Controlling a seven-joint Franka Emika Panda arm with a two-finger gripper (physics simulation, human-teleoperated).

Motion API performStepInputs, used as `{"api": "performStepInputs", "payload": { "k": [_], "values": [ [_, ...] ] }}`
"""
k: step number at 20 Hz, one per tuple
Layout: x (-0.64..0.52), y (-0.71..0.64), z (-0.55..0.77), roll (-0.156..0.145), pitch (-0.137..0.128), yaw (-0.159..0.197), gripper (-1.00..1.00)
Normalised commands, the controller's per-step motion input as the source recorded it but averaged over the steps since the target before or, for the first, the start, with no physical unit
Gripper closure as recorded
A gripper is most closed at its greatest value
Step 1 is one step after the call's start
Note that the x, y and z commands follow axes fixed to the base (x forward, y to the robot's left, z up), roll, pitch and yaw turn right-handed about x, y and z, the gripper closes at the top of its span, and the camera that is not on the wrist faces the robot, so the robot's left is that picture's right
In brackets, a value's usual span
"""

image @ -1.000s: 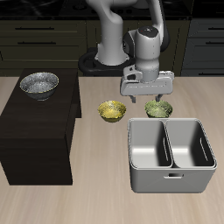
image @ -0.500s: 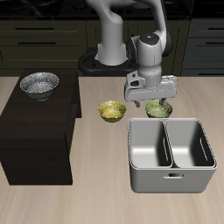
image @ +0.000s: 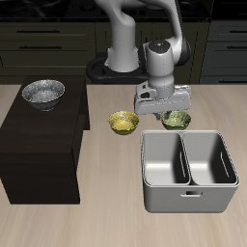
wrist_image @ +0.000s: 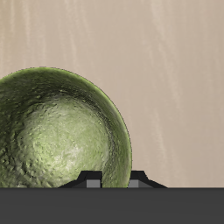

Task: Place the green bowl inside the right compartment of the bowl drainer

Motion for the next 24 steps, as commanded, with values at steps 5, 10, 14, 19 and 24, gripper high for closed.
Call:
{"api": "performStepInputs", "payload": {
  "k": [5,10,14,19,24],
  "values": [
    [0.01,-0.03,0.04,0.005,-0.004,-0.005,1.0],
    [-0.01,-0.02,0.13,0.008,-0.014,0.001,1.0],
    [-0.01,-0.06,0.31,0.001,-0.034,0.019,1.0],
    [-0.02,-0.11,0.39,-0.003,-0.026,0.019,1.0],
    [-0.03,-0.23,0.71,-0.011,-0.08,-0.004,1.0]
  ]
}}
